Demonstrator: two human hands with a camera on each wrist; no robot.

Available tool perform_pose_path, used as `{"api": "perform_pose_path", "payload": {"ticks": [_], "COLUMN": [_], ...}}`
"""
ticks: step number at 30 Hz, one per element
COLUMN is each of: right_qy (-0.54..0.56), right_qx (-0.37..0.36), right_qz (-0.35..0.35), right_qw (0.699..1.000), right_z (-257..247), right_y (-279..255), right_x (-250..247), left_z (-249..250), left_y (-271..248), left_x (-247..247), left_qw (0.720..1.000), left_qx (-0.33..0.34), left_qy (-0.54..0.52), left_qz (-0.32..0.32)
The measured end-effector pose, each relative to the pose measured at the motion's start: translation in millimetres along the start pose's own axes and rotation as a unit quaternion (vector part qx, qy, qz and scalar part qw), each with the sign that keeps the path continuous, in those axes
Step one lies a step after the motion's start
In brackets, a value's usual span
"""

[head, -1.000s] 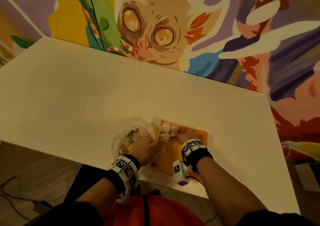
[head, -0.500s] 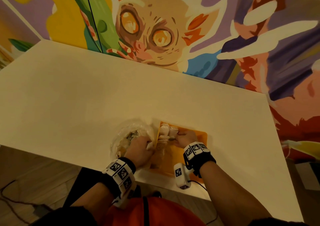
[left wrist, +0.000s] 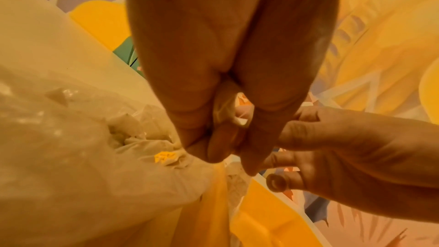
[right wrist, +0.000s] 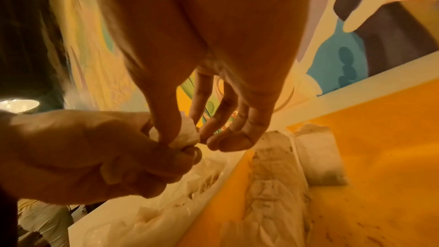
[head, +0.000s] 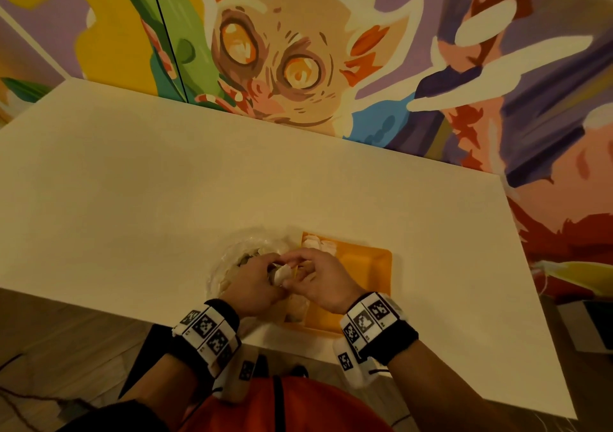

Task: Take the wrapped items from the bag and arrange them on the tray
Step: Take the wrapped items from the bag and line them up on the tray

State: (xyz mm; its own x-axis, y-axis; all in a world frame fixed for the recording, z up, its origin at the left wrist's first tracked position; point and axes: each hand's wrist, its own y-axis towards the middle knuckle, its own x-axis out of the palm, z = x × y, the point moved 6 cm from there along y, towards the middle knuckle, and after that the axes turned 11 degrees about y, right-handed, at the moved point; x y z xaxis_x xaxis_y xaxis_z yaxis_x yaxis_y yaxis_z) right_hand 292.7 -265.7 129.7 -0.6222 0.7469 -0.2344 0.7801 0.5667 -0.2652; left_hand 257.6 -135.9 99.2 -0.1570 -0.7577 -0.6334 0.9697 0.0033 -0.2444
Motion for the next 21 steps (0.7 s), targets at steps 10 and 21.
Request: {"api": "perform_pose_path", "payload": {"ticks": [10,21], "right_qy": [-0.028,0.046], "right_qx": [-0.054,-0.084], "right_qz": [0.101,0.111], "right_qw": [0.993,0.989], "right_z": [-0.5,-0.9], "right_y": [-1.7,-2.9], "right_x": [-8.3,-6.6], "left_z": [-11.1,18.7], "left_y": [-11.4,-19.7], "left_x": [-11.1,-40.8], "left_qw": [0.997,0.987], "left_qx": [-0.034,0.019], "left_qy": [-0.056,-0.068], "left_qz": [0.051,0.145]}}
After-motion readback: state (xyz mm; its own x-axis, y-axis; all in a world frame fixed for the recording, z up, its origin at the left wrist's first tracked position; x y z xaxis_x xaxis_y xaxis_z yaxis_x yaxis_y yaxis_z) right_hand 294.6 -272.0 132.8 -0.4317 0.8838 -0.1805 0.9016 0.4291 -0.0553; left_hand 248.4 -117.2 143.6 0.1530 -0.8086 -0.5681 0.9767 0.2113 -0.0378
